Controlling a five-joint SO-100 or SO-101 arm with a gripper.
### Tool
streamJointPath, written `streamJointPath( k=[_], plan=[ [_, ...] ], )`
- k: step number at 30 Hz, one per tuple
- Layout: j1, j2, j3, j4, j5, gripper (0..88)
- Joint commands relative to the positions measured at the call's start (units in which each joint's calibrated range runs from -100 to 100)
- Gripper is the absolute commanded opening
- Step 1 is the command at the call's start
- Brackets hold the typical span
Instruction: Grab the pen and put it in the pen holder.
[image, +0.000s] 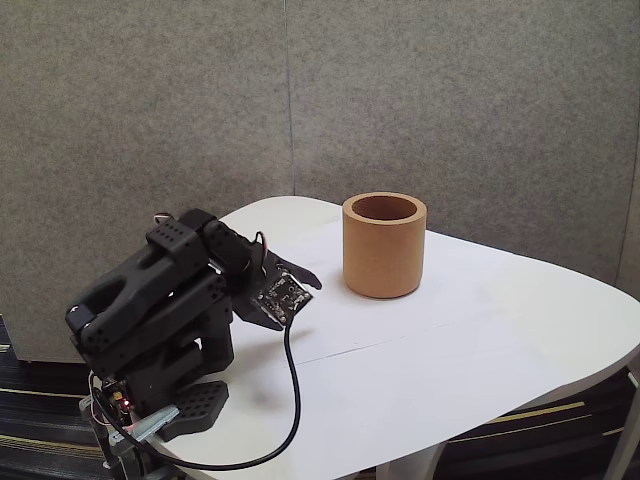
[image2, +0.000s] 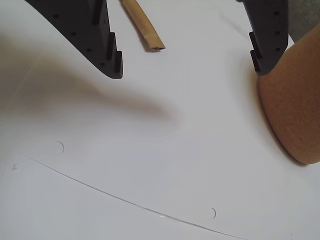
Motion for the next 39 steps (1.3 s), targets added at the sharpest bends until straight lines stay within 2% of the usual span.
streamJointPath(
  k=[1, 26, 39],
  plan=[
    [-0.33, -0.10, -0.27, -0.42, 0.20, 37.3],
    [0.11, -0.18, -0.72, -0.59, 0.15, 37.3],
    [-0.11, 1.12, -25.90, -0.34, 0.26, 37.3]
  ],
)
